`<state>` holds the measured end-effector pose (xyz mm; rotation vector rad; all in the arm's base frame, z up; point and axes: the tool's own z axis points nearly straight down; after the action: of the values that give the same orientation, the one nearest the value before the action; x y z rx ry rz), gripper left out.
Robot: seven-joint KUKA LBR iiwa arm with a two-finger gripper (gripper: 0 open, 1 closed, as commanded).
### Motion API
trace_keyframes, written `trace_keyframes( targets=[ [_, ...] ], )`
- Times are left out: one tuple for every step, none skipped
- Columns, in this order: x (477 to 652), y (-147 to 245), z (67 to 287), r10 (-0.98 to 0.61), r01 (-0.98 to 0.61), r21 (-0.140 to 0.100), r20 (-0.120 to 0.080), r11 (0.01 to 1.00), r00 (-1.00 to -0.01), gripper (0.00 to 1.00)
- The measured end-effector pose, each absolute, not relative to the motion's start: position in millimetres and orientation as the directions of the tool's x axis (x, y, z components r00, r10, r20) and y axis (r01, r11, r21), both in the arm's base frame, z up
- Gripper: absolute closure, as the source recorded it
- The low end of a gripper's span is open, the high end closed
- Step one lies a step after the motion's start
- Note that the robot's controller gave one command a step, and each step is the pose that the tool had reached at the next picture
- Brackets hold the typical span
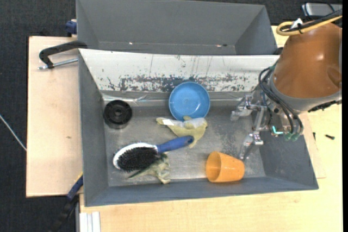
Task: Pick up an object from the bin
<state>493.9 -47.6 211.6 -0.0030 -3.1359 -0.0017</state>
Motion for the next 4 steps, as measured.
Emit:
trace_keyframes(
  targets=[
    [513.7,20,71,0.047,0.047,0.000,-0.008,0.999,-0.999,0.00],
    [533.9,98,73,-0.034,-0.034,0.004,-0.014,0.999,-0.999,0.00],
    [533.6,95,74,-0.029,-0.029,0.003,-0.011,1.000,-1.000,1.00],
    [525.0,100,168,-0.039,-0.039,0.003,-0.011,0.999,-0.999,1.00]
  ],
)
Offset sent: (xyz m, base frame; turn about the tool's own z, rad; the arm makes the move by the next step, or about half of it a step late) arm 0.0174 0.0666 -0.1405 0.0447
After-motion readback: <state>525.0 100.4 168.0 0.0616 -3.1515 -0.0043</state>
